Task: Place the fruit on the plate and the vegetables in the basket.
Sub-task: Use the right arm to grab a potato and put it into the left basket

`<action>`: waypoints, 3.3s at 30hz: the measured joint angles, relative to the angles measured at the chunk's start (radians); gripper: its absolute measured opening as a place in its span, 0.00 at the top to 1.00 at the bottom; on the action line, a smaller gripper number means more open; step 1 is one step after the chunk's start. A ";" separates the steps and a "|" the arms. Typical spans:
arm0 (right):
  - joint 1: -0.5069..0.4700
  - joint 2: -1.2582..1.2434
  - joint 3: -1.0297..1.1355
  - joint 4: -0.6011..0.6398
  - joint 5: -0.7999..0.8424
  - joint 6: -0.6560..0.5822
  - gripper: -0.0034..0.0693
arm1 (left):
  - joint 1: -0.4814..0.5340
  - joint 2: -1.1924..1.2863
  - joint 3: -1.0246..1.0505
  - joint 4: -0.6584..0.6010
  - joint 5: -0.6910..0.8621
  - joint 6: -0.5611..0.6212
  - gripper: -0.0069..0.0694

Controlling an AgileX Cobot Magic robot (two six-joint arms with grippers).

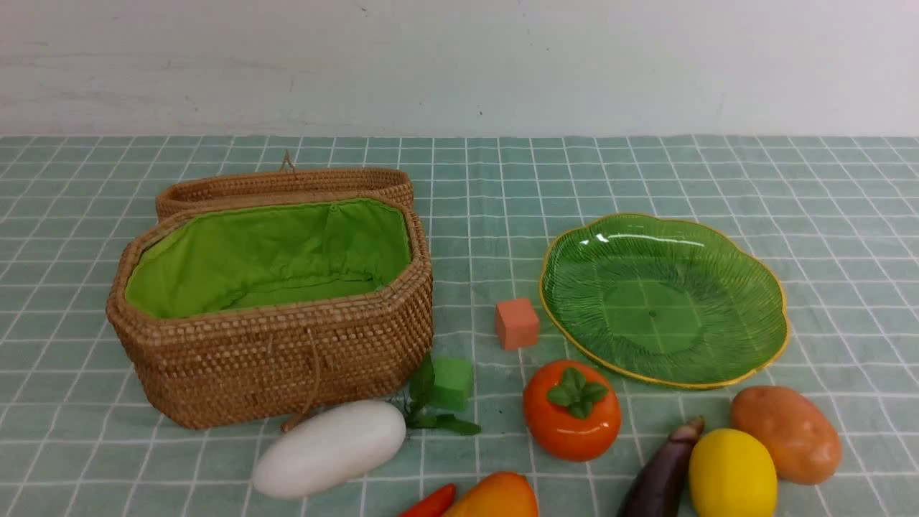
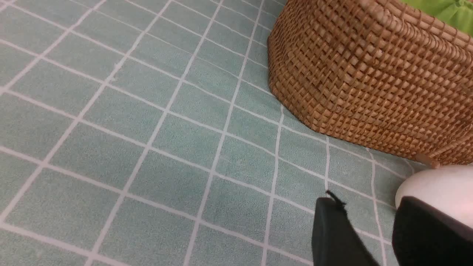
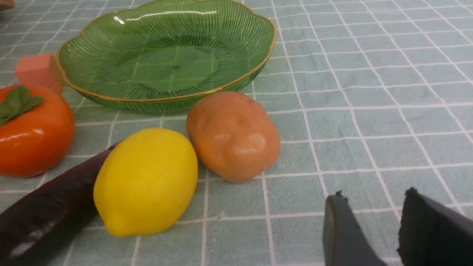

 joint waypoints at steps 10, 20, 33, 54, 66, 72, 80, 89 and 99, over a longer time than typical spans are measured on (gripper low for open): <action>0.000 0.000 0.000 0.000 0.000 0.000 0.62 | 0.000 0.000 0.000 0.000 0.000 0.000 0.60; 0.000 0.000 0.000 0.000 0.000 0.000 0.62 | 0.000 0.000 0.000 0.000 0.000 0.000 0.60; 0.000 0.000 0.000 0.000 0.000 0.000 0.62 | 0.000 0.000 0.000 0.000 0.000 0.000 0.60; 0.000 0.000 0.000 0.000 0.000 0.000 0.62 | 0.000 0.000 0.000 0.000 0.000 0.000 0.60; 0.000 0.000 0.000 0.000 0.000 0.000 0.62 | 0.000 0.000 0.000 0.000 0.000 0.000 0.60; 0.000 0.000 0.000 0.000 0.000 0.000 0.62 | 0.000 0.000 0.000 0.000 0.000 0.000 0.60; 0.000 -0.001 0.011 0.054 -0.195 0.011 0.62 | 0.000 0.000 0.000 0.000 -0.001 0.000 0.60; 0.000 -0.001 0.008 0.124 -0.633 0.105 0.62 | 0.000 0.000 0.000 0.000 -0.001 0.000 0.60; 0.000 0.169 -0.435 0.069 -0.396 0.364 0.62 | 0.000 0.000 0.000 0.000 -0.001 0.000 0.60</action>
